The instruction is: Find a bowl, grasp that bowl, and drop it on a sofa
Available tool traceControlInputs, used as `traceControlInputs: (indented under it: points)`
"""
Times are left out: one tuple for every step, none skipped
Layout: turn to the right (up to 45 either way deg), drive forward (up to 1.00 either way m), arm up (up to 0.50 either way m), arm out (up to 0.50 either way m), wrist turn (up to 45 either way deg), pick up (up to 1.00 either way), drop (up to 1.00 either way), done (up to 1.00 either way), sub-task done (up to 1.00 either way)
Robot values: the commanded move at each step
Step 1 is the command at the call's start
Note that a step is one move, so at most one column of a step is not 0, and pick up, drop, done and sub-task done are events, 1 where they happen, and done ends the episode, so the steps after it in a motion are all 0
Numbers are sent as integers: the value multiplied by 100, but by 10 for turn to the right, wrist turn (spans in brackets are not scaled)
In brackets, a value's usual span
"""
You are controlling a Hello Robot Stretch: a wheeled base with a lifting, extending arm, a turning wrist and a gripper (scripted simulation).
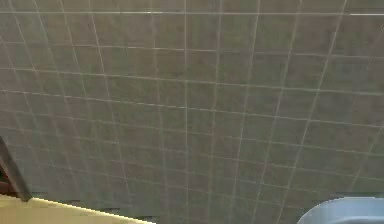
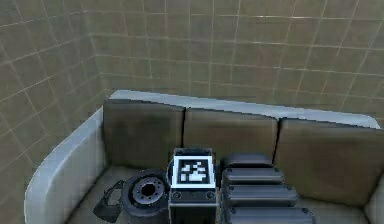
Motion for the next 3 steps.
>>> traceControlInputs:
  points:
    - [450,0,0,0,0,0,0,0,0]
    - [300,0,0,0,0,0,0,0,0]
    - [0,10,0,0,0,0,0,0,0]
